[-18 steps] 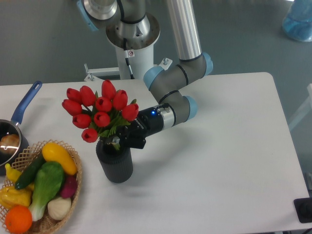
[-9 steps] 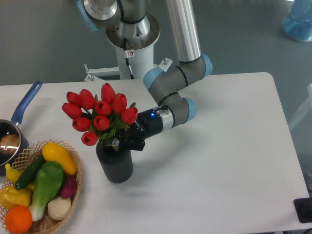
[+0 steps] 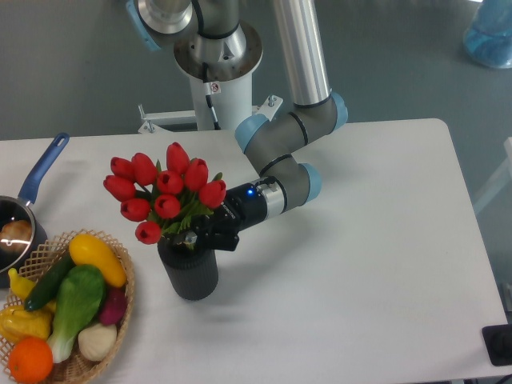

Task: Insert the flowers into the vase
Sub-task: 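Push the tulip stems deeper into the vase, rotating the bouquet upright, then adjust the bouquet upright inside the vase while holding the stems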

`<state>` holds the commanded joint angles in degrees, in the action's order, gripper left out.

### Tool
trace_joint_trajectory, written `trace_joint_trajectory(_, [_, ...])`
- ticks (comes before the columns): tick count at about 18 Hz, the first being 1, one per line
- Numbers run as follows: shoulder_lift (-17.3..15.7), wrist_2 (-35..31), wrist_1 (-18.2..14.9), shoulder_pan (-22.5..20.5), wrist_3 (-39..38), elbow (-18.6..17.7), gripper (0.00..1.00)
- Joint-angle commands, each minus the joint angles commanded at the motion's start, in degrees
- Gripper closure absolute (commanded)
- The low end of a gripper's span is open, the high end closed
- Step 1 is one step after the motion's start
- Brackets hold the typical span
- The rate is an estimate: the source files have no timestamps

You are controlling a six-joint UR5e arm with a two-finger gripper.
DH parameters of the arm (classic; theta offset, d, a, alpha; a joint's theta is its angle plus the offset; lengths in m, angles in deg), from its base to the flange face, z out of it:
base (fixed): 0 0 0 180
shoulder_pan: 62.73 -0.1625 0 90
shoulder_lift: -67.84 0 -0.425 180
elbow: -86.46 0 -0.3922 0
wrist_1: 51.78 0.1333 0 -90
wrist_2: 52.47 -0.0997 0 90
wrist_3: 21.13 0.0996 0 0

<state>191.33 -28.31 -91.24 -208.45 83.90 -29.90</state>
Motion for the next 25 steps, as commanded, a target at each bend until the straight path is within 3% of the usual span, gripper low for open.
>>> trace_joint_trajectory(11, [0.0,0.26,0.09,-0.09,0.0,-0.17,0.68])
trace_joint_trajectory(25, [-0.79,-2.98,0.0,-0.79,0.09,-1.05,0.67])
